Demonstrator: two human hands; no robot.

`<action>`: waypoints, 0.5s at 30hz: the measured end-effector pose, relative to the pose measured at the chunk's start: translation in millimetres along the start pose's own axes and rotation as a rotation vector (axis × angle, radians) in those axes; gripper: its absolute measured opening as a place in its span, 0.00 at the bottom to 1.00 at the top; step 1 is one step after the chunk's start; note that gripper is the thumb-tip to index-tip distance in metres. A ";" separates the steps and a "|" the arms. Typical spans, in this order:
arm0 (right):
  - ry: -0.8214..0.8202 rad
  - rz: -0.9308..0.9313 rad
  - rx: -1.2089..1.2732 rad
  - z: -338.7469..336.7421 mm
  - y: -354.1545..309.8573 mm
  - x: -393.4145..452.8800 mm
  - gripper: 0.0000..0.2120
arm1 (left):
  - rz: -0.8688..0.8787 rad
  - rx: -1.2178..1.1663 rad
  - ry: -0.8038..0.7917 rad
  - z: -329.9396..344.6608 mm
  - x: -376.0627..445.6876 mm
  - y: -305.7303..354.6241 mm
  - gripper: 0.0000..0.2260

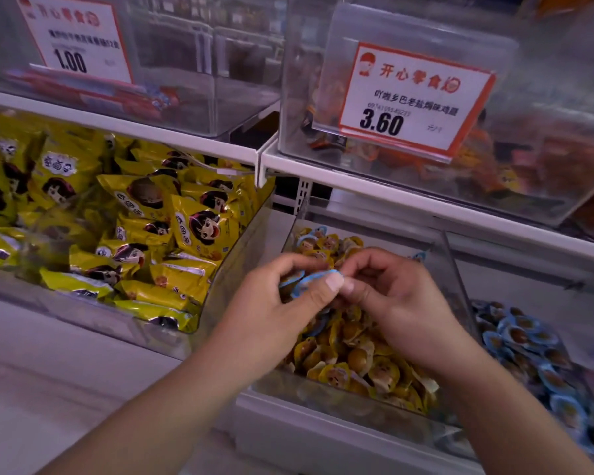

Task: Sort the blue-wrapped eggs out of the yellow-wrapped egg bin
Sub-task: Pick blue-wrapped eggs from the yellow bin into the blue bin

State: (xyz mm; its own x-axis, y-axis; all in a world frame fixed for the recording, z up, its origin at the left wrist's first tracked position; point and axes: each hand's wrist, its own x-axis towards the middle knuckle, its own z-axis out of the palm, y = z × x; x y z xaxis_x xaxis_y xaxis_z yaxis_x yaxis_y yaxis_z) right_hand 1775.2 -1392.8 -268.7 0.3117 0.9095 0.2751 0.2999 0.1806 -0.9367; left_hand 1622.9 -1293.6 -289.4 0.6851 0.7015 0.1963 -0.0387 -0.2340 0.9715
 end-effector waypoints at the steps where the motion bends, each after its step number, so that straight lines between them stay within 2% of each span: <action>1: 0.018 0.006 -0.002 4.4 3.6 2.3 0.02 | 0.004 -0.055 -0.007 0.3 -0.3 0.8 0.11; 4: 0.124 0.135 -0.109 7.9 25.2 11.2 0.02 | 0.020 -0.121 0.069 -7.7 -0.1 2.6 0.09; 5: 0.081 0.194 -0.260 6.9 34.6 13.0 0.06 | 0.006 -0.165 0.097 -11.8 0.2 2.6 0.10; 8: -0.225 0.234 -1.085 6.2 68.0 13.9 0.18 | -0.087 -0.251 0.186 -21.3 1.6 -0.2 0.12; 9: -0.266 0.241 -1.223 7.6 76.3 13.9 0.25 | -0.111 -0.257 0.207 -23.2 2.2 -2.3 0.11; 12: -0.292 0.289 -1.284 9.3 88.3 21.4 0.40 | -0.141 -0.263 0.226 -26.8 3.4 -7.6 0.07; 15: -0.299 0.315 -1.298 10.5 91.3 30.0 0.44 | -0.132 -0.268 0.204 -28.0 2.9 -7.3 0.07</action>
State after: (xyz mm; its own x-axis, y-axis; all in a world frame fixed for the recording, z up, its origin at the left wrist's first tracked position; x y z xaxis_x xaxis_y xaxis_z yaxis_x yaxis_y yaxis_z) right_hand 1802.4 -1345.1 -348.3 0.3680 0.9218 -0.1218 0.9269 -0.3741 -0.0305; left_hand 1604.8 -1270.9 -292.1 0.5390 0.8400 0.0627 -0.1672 0.0338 0.9854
